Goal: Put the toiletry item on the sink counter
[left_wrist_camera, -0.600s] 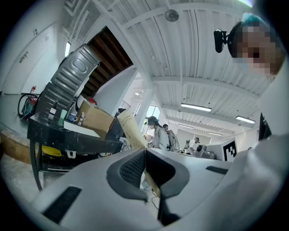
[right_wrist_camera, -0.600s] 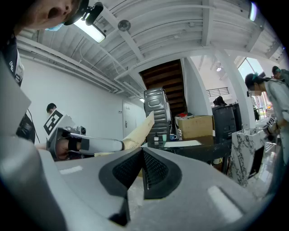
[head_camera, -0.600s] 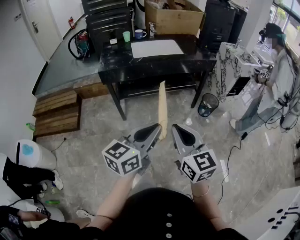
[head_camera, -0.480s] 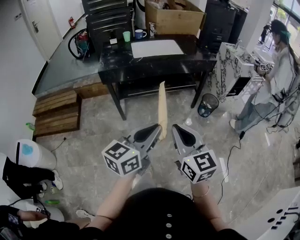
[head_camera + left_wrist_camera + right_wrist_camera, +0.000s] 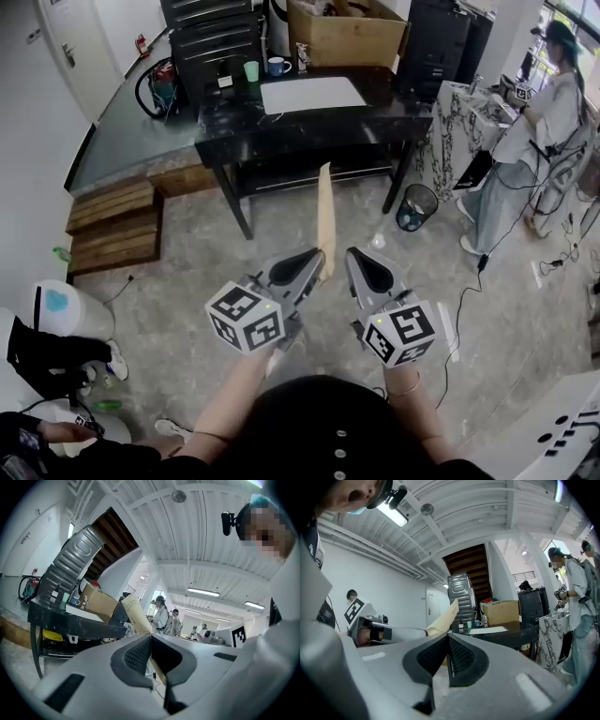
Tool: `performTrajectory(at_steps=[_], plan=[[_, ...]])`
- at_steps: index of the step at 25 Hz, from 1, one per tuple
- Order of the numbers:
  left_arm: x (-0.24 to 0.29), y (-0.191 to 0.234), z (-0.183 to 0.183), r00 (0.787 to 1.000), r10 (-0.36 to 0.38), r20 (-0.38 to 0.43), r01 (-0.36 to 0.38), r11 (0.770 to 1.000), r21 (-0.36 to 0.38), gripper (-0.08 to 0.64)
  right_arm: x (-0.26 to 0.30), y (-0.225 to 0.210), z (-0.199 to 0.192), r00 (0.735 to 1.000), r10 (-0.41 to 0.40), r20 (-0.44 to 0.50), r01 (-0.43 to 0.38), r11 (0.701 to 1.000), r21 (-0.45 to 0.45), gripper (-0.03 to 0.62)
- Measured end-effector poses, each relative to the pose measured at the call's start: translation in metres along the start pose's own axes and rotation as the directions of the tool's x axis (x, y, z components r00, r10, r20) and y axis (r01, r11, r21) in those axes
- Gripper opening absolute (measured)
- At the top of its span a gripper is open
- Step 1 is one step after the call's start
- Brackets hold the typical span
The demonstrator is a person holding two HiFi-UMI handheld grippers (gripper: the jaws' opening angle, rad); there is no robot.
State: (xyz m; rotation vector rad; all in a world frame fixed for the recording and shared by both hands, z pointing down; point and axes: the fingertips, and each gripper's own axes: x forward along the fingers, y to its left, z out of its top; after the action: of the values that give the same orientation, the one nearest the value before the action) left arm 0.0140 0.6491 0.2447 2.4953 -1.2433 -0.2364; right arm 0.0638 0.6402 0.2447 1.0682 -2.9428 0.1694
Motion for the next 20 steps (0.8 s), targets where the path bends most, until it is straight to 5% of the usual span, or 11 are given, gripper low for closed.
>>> performTrajectory(at_steps=[9, 20], plan=[[0.016, 0.013, 0.010, 1.000, -0.010, 0.013, 0.010, 1.000, 0.023, 0.012, 0.021, -0.010, 0.007, 1.000, 0.005, 0.012, -0.005, 1.000, -0.020, 0.003], [0.083, 0.087, 0.047, 0.998, -0.059, 0.013, 0.059, 0.998, 0.013, 0.011, 0.104, -0.073, 0.026, 0.999, -0.045, 0.023, 0.046, 0.999, -0.026, 0.003]])
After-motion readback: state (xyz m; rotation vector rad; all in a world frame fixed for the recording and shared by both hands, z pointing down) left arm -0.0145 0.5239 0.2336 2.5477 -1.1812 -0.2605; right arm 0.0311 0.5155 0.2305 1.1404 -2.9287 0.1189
